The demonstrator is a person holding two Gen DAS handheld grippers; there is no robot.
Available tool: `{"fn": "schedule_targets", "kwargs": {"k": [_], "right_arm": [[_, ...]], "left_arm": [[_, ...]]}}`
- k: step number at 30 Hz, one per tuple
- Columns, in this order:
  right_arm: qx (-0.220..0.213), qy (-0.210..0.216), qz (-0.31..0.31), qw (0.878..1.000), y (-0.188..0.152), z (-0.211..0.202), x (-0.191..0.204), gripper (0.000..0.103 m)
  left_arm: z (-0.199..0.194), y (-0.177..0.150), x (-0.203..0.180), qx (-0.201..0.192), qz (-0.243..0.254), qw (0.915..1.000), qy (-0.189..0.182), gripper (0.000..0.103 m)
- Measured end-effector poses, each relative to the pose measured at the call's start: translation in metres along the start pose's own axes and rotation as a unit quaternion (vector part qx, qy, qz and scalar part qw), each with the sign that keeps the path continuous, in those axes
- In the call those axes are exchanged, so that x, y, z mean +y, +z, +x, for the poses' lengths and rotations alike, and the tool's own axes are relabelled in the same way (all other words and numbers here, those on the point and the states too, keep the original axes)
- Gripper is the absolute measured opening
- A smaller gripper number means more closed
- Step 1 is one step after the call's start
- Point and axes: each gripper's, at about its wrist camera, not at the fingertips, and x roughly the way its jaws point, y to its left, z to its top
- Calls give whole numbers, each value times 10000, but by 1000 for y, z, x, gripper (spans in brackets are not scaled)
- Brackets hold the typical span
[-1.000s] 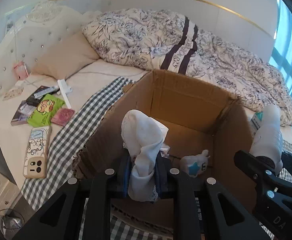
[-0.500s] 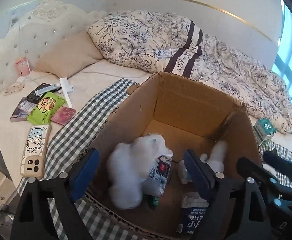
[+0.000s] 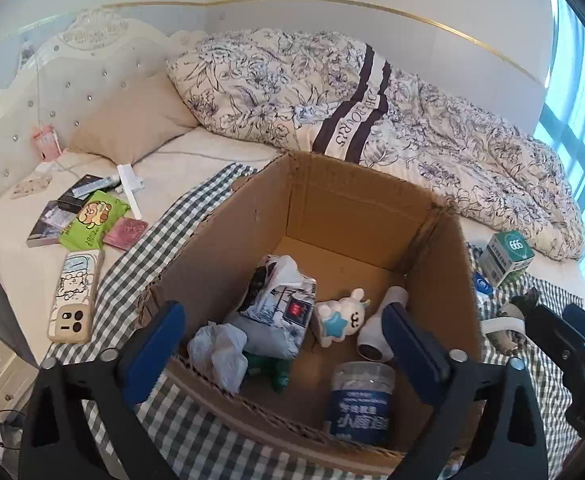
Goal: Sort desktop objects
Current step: 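Move both open tools back over the checked cloth toward the remaining items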
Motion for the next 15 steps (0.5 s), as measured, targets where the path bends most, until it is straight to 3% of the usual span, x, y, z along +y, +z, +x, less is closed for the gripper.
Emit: {"fn": "schedule_targets", "kwargs": {"k": [15], "right_arm": [[-206,-619,913,9937,-39,-73,-116,87]], "left_arm": [[-41,-27,-87,-15,561,9977,-378,103]]}}
